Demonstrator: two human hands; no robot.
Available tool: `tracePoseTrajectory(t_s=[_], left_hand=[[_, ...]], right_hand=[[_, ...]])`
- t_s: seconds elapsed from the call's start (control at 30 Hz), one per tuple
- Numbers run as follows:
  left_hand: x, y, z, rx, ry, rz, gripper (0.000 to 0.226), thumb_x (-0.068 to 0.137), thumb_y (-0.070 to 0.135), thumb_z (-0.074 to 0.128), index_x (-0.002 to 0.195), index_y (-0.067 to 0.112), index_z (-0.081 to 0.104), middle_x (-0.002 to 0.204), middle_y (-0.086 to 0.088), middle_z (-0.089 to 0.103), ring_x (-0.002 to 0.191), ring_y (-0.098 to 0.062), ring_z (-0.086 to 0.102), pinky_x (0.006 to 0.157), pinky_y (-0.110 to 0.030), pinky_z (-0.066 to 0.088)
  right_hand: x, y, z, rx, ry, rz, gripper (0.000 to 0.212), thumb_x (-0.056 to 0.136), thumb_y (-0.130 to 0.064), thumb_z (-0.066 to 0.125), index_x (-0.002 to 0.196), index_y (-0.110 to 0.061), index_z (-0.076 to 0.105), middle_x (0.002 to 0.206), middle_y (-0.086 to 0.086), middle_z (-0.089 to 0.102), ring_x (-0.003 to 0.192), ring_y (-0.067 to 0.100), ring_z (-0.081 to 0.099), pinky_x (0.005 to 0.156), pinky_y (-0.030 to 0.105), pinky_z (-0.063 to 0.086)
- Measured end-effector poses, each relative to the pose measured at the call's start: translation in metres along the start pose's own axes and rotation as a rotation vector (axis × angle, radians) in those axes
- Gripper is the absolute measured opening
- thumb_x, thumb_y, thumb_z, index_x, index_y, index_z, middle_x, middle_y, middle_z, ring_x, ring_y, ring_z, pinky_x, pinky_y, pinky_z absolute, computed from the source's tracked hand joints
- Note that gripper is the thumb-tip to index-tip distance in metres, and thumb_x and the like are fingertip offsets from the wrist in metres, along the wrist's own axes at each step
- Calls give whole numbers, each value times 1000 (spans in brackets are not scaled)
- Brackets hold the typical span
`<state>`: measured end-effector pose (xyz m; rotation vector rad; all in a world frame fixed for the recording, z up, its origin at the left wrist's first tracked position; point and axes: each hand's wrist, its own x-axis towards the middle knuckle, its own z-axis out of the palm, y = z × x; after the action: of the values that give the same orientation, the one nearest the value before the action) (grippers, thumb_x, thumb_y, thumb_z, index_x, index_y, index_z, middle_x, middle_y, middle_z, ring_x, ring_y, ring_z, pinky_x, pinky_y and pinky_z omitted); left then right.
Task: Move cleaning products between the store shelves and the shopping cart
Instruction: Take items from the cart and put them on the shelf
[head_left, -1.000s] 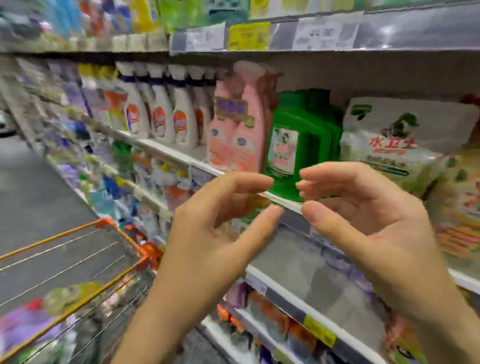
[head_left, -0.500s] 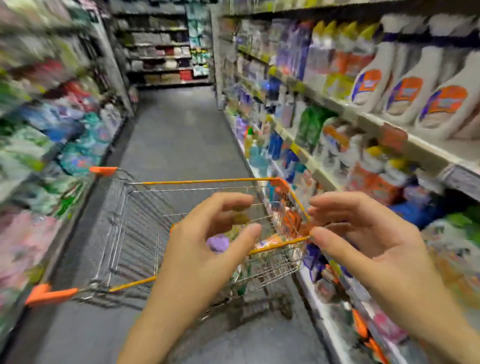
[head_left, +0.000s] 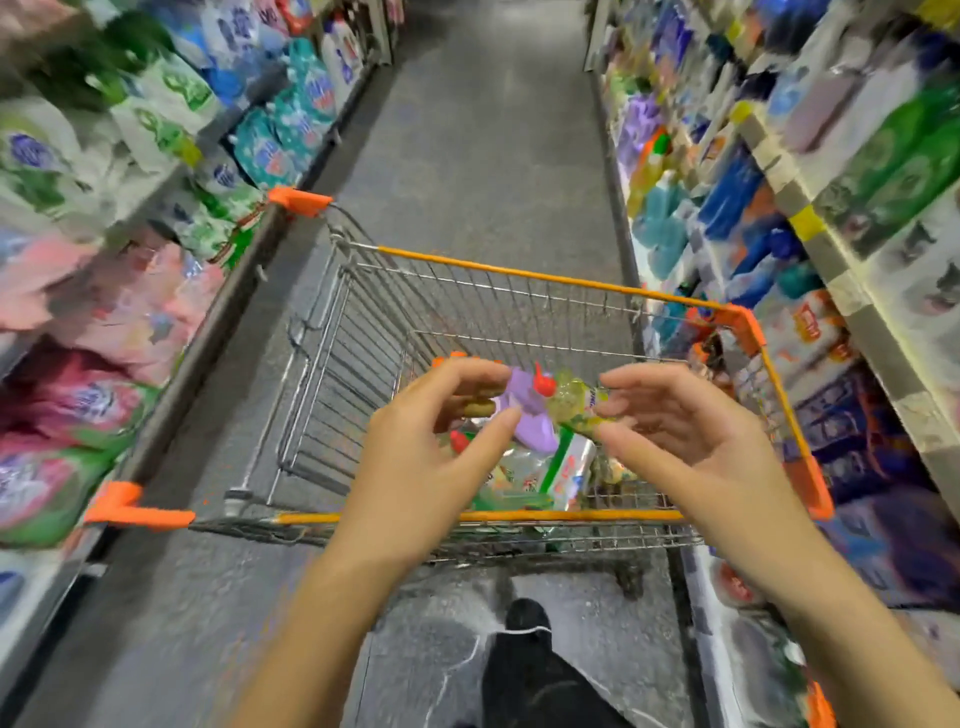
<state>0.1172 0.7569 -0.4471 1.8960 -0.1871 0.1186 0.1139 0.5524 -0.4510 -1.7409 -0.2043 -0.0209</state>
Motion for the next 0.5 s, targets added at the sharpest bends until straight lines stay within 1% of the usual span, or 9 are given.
tracePoseTrajectory(t_s=[0.03,0.1,0.17,0.23,0.27,0.3,0.37,0.43,0.5], left_hand=[[10,-12,7,7,4,-26,24,85,14,72,97,33,64,96,18,68,91,3,64,81,-13,49],[30,-37,20,29,8,-62,27,82,15,71,97,35,62,93,18,68,87,4,64,79,-10,48],[47,-65,31,85,12,-92,31,81,9,73,96,33,62,93,17,67,85,5,63,76,-6,44],[62,-96,41,157,-20,-125,28,80,10,74,100,26,63,96,14,67,86,3,62,76,-4,41],[69,-113,47,187,-59,-166,28,80,12,74,104,23,64,98,10,68,88,1,62,77,-7,42],[75,-133,52,231,-105,-217,30,81,14,75,108,20,64,101,6,68,91,-4,62,80,-13,45],[85,-173,62,389,-223,-318,36,81,19,74,115,13,63,108,-4,66,99,-17,62,88,-31,49],[90,-211,69,512,-397,-453,42,83,24,71,121,12,59,115,-9,64,105,-26,60,88,-40,49],[93,-241,76,568,-571,-537,48,82,26,71,126,17,55,121,-8,60,110,-28,58,89,-42,50]], right_hand=[[13,15,-1,1,-29,29,24,83,-28,74,105,-25,66,95,2,68,86,16,64,80,30,53],[37,44,-2,-11,-93,77,26,80,-20,72,105,-24,65,94,3,67,84,13,63,79,29,52],[60,76,1,-39,-148,143,25,83,-10,73,105,-19,64,92,6,65,78,10,60,73,26,50],[81,112,8,-75,-195,221,24,83,-4,72,101,-18,63,87,5,62,72,7,55,65,19,46],[91,130,12,-116,-220,244,24,83,-3,72,98,-20,63,84,2,61,69,5,54,63,16,44],[98,151,17,-167,-250,271,24,83,-4,73,96,-22,62,82,-1,59,67,5,53,62,16,43],[110,191,30,-285,-329,348,19,84,-9,73,94,-21,63,80,-1,61,67,8,53,64,24,46],[116,230,45,-406,-433,401,13,86,-12,70,98,-12,65,88,6,65,76,19,57,76,36,49],[117,265,56,-537,-553,396,22,85,-15,69,106,-9,64,101,10,66,92,28,61,81,41,49]])
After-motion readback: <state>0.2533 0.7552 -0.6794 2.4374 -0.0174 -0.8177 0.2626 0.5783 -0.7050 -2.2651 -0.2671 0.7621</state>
